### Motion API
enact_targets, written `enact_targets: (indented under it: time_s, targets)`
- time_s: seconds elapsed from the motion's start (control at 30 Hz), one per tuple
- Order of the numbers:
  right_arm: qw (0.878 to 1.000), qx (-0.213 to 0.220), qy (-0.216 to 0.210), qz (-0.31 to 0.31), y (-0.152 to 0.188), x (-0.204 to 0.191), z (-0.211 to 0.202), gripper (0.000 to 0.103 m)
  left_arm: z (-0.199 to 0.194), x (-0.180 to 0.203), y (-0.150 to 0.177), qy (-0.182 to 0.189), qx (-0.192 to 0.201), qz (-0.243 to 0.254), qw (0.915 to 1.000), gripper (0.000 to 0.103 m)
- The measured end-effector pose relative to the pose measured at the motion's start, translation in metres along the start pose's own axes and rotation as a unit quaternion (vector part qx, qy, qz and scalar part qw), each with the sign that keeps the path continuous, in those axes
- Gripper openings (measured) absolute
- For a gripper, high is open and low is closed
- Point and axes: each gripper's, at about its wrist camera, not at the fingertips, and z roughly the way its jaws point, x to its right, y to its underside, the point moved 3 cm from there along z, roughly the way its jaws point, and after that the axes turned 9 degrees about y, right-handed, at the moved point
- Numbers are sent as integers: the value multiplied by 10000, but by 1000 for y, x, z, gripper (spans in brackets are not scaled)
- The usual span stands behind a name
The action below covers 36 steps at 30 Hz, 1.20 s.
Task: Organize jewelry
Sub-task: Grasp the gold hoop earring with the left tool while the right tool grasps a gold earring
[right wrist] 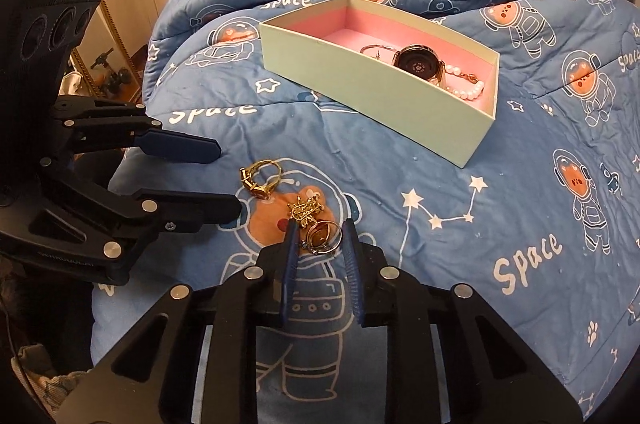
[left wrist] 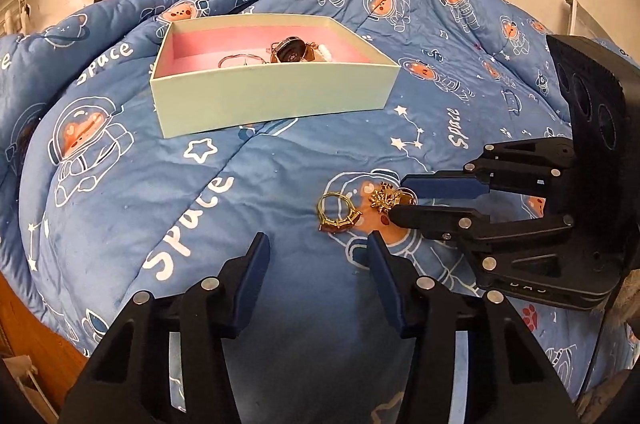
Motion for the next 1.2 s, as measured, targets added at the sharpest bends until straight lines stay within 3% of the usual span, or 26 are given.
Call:
enact_targets:
  time_s: [0.47, 0.73, 1.2]
  targets:
    - [9976, 14, -22, 694, 4, 16, -16, 23, 11, 8, -8, 126, 14, 61, 9999, 41]
    - [9961, -34, -1, 883, 8, 19, -17, 23, 18, 9, -12, 19, -31, 105, 9999, 23]
    - [9928, -85, -114, 1193, 5, 23, -17, 23, 8, 8, -15, 109, 74, -33, 9999, 23]
